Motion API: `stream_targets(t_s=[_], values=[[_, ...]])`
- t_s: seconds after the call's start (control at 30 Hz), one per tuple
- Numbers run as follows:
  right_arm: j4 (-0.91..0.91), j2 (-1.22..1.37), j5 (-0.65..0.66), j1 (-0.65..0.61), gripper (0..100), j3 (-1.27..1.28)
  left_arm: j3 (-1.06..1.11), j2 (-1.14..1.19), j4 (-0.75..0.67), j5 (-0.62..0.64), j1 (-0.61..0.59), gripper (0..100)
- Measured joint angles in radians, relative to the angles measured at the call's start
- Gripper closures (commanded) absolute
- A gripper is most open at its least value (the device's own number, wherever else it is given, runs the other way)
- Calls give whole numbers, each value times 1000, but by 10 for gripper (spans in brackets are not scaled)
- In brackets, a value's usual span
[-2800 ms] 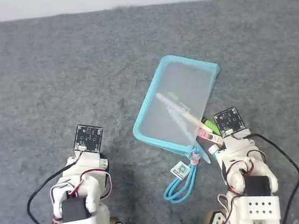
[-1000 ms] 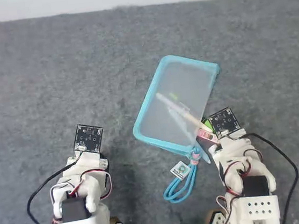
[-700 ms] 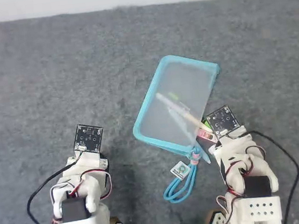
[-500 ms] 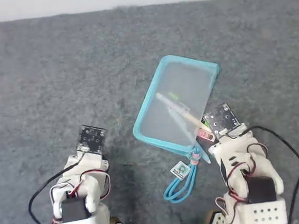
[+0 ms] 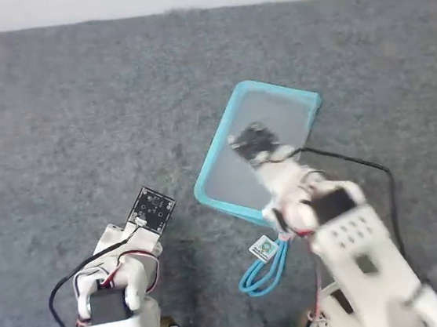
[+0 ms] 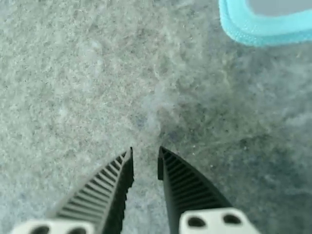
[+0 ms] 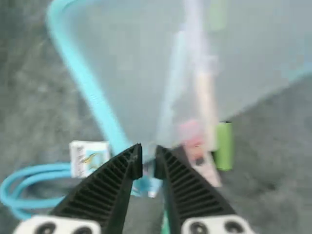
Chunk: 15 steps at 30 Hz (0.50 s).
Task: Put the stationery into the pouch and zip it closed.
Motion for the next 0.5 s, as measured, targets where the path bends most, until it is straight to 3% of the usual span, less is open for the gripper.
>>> stream_targets(t_s=[0.13,0.5], values=[[0,176,9,-87,825,-66,0,0,0,-2,0,916],[18,344,46,-104,825,-189,0,0,0,-2,0,916]])
